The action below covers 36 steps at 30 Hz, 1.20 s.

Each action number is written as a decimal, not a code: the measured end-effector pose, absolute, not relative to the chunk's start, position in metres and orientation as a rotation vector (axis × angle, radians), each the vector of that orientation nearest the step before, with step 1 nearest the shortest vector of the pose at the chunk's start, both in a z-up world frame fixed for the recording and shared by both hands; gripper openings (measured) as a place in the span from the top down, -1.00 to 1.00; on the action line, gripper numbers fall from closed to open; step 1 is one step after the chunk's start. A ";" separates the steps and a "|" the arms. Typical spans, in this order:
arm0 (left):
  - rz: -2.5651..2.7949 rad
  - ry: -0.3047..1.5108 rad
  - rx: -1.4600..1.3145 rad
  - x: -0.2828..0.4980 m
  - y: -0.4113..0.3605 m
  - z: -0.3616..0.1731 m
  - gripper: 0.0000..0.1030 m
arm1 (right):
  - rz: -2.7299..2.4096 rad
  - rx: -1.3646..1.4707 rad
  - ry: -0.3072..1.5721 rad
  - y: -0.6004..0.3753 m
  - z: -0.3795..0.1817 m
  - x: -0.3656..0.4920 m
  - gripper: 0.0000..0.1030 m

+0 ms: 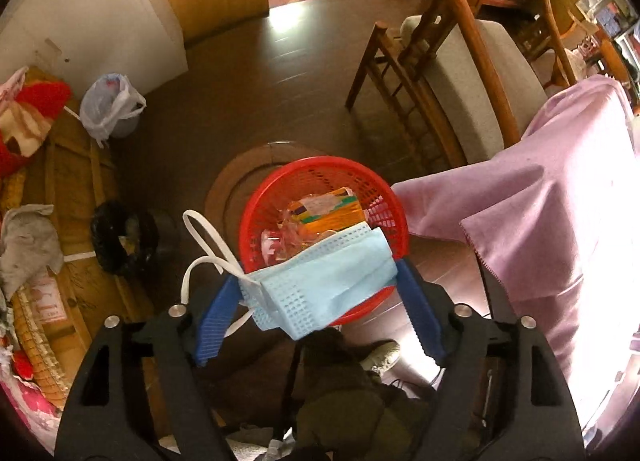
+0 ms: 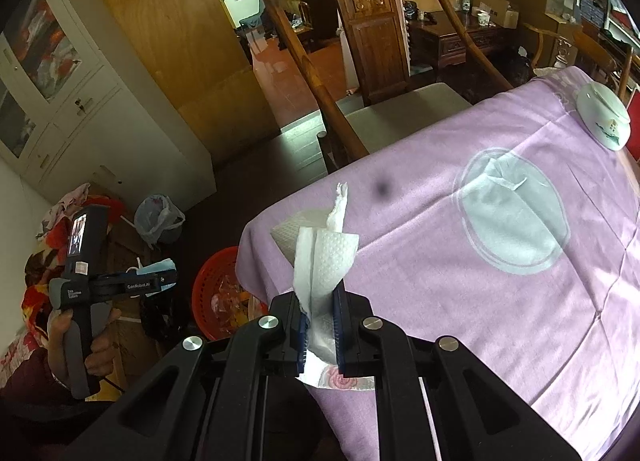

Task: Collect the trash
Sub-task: 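Open the left tool to drop the blue mask into the wastebasket, then open the right tool to drop the tissue into the wastebasket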

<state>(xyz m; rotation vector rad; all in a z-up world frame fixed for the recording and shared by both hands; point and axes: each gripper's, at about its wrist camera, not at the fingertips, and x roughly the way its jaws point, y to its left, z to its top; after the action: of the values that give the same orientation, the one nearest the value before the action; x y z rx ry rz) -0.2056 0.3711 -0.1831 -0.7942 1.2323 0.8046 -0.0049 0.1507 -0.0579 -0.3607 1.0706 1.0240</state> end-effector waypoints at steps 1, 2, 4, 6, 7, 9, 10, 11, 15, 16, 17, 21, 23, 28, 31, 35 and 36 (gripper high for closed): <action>0.804 1.231 -0.795 -0.206 0.371 -0.183 -0.56 | 1.025 -0.361 1.074 0.152 -0.058 -0.006 0.79; 0.802 1.230 -0.797 -0.206 0.371 -0.181 -0.59 | 1.027 -0.361 1.076 0.152 -0.058 -0.005 0.79; 0.800 1.227 -0.800 -0.204 0.373 -0.183 -0.63 | 1.033 -0.362 1.079 0.155 -0.060 -0.004 0.79; 0.807 1.227 -0.806 -0.206 0.374 -0.183 -0.67 | 1.043 -0.365 1.080 0.158 -0.060 -0.005 0.79; 0.809 1.225 -0.811 -0.208 0.375 -0.182 -0.67 | 1.047 -0.367 1.079 0.159 -0.061 -0.005 0.79; 0.819 1.219 -0.812 -0.210 0.376 -0.180 -0.67 | 1.059 -0.370 1.081 0.162 -0.062 -0.005 0.79; 0.824 1.216 -0.811 -0.211 0.377 -0.179 -0.67 | 1.069 -0.375 1.084 0.164 -0.063 -0.006 0.79; 0.831 1.211 -0.811 -0.213 0.377 -0.177 -0.67 | 1.079 -0.379 1.089 0.167 -0.064 -0.008 0.79; 0.870 1.188 -0.817 -0.224 0.380 -0.168 -0.68 | 1.138 -0.409 1.109 0.180 -0.069 -0.016 0.78; 0.881 1.184 -0.818 -0.227 0.381 -0.166 -0.68 | 1.167 -0.425 1.116 0.187 -0.071 -0.021 0.78; 0.891 1.180 -0.819 -0.231 0.381 -0.165 -0.68 | 1.183 -0.434 1.119 0.191 -0.071 -0.024 0.78; 0.938 1.167 -0.826 -0.250 0.381 -0.157 -0.68 | 1.269 -0.481 1.137 0.216 -0.076 -0.040 0.78; 0.956 1.163 -0.830 -0.258 0.381 -0.155 -0.69 | 1.302 -0.497 1.146 0.228 -0.078 -0.046 0.78; 1.020 1.160 -0.822 -0.281 0.379 -0.148 -0.69 | 1.394 -0.550 1.161 0.265 -0.083 -0.069 0.76; 1.061 1.157 -0.814 -0.294 0.377 -0.144 -0.69 | 1.438 -0.593 1.161 0.285 -0.088 -0.082 0.74; 1.098 1.150 -0.851 -0.314 0.377 -0.144 -0.69 | 1.477 -0.649 1.175 0.306 -0.100 -0.097 0.73; 1.108 1.151 -0.855 -0.318 0.376 -0.145 -0.69 | 1.482 -0.659 1.182 0.312 -0.103 -0.101 0.69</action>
<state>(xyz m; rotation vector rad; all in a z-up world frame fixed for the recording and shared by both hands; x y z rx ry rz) -0.3176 0.3764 -0.1448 -0.8551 1.1507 1.1084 -0.1006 0.3118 -0.1031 -0.6586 1.1818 1.4822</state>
